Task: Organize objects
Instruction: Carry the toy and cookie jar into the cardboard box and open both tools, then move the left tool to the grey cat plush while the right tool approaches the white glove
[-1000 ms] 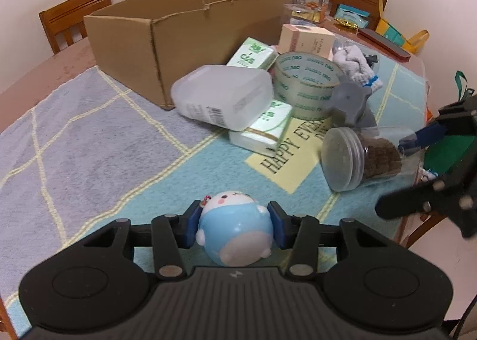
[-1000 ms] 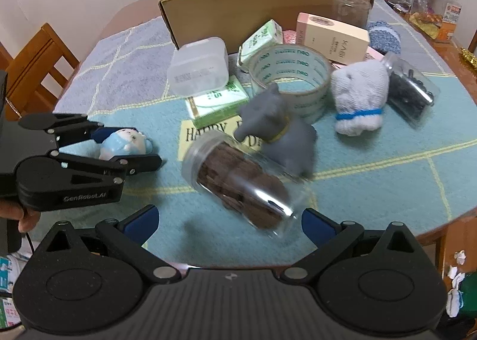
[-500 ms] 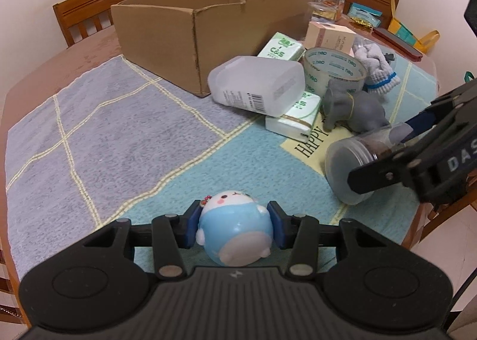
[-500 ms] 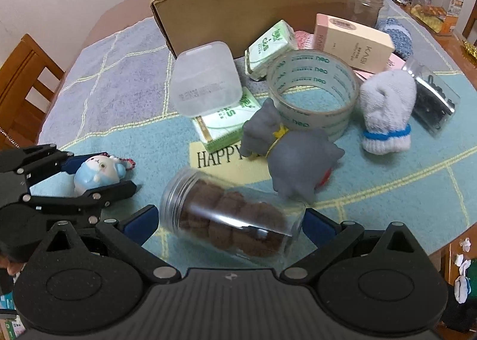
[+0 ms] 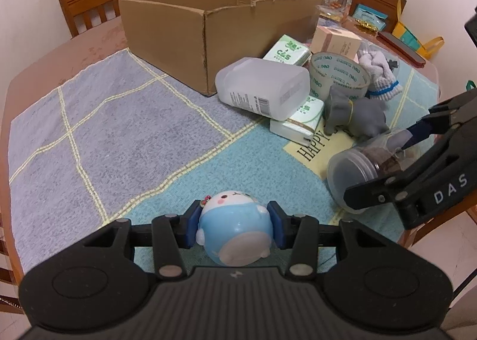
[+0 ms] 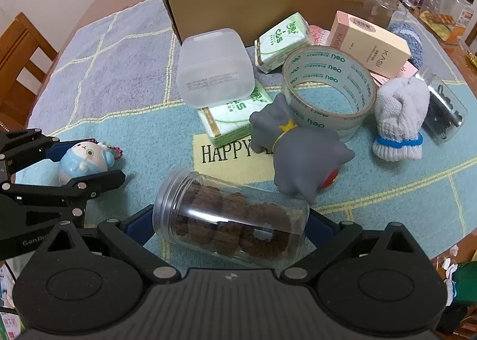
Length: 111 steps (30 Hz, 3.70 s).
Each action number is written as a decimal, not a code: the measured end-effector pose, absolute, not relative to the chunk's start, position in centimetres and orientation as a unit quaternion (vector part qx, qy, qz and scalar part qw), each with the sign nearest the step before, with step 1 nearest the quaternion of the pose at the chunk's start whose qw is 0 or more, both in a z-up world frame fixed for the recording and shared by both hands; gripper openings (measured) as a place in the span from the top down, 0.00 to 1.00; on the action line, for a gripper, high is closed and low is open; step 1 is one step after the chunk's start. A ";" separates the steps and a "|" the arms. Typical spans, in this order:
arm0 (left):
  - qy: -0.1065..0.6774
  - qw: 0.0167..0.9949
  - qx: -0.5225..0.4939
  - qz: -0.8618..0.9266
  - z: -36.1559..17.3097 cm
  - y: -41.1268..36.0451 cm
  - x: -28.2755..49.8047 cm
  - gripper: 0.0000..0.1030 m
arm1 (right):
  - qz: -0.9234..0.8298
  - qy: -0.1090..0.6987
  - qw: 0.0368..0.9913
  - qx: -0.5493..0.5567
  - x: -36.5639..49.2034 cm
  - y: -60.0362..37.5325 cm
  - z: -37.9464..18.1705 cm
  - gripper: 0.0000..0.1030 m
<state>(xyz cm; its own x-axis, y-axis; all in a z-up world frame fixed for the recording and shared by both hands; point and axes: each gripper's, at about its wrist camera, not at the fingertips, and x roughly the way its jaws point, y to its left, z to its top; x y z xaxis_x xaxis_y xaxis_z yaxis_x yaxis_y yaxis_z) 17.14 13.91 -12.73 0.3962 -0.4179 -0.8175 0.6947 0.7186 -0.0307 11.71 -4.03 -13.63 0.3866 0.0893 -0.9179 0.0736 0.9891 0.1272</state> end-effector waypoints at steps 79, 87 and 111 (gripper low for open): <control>0.381 0.918 0.053 -0.096 -5.2 0.4 19.4 0.02 | 0.137 0.429 0.892 -0.050 21.6 -19.6 -5.4 0.00; 0.383 0.915 0.062 -0.113 -7.3 -0.3 15.3 0.02 | 0.119 0.444 0.887 -0.038 15.8 -20.1 -7.5 0.00; 0.396 0.917 0.040 -0.033 -11.3 -3.6 11.1 0.02 | 0.260 0.422 0.856 -0.146 14.1 -21.3 -10.8 0.00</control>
<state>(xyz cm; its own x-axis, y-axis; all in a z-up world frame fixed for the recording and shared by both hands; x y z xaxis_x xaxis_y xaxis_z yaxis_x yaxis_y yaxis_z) 11.05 -3.56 -11.28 0.6836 -0.0287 -0.7293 0.0916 0.9947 0.0467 14.14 -21.29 -10.76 0.5090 0.3232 -0.7977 -0.5688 0.8219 -0.0299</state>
